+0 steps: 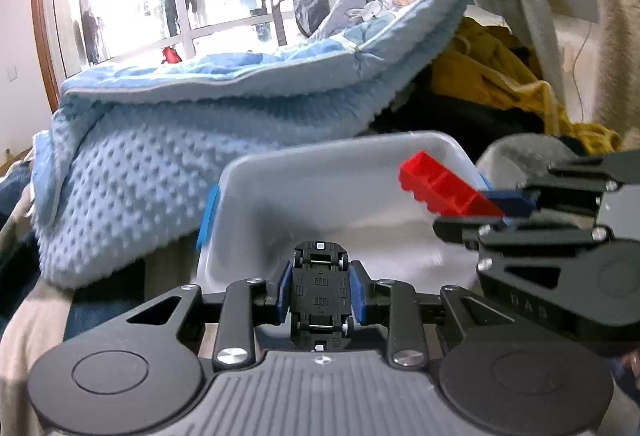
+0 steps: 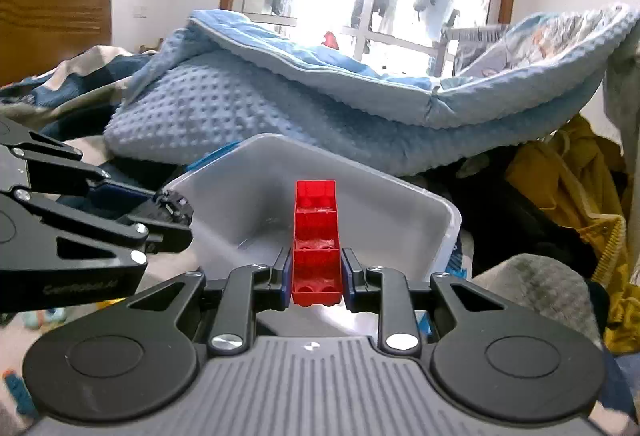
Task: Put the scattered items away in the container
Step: 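Carry the black car and red brick over the white bin with both tools, then open both tools to drop the car and brick into the bin, then withdraw both tools from the bin toward the remaining toys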
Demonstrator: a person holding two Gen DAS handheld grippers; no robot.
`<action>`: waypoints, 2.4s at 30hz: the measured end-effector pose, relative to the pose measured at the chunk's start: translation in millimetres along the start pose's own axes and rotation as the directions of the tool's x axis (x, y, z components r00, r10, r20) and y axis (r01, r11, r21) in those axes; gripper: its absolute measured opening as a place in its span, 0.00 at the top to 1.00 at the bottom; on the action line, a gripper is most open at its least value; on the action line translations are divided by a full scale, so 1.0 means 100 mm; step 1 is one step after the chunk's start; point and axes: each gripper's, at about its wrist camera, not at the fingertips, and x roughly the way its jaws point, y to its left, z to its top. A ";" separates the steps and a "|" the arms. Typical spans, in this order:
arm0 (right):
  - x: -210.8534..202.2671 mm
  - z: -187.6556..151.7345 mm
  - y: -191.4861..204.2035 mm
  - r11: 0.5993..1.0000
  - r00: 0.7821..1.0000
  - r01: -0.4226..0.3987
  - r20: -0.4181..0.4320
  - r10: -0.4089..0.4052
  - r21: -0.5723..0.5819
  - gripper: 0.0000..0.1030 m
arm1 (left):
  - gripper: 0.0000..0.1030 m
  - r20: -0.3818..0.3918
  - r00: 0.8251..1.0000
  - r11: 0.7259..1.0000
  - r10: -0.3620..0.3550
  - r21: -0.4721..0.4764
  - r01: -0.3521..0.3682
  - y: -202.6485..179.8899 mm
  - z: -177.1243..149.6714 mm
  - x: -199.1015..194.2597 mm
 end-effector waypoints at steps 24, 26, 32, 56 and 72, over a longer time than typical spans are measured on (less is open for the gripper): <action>0.95 -0.03 -0.54 0.995 0.987 -0.009 -0.159 0.025 0.103 0.74 | 0.67 -0.107 0.994 1.000 0.016 -0.022 -0.018 0.02 0.32 1.38; 0.95 -0.03 -0.54 0.995 0.987 -0.010 -0.161 0.026 0.099 0.73 | 0.62 -0.116 0.993 0.999 0.011 -0.049 -0.016 0.07 0.30 1.41; 0.90 0.01 -0.51 0.995 0.988 -0.012 -0.149 0.027 0.100 0.62 | 0.33 -0.122 0.992 0.998 -0.001 -0.059 -0.006 0.09 0.27 1.32; -0.50 -0.40 0.66 0.995 0.999 -0.041 0.024 0.044 -0.094 0.00 | 0.28 -0.147 0.982 0.978 0.116 -0.155 -0.139 0.40 -0.98 -0.52; -0.70 -1.26 1.20 0.978 0.974 -0.199 -0.118 0.191 -0.061 0.01 | 0.28 -0.303 0.949 0.973 0.091 -0.174 -0.149 0.36 -2.11 -0.97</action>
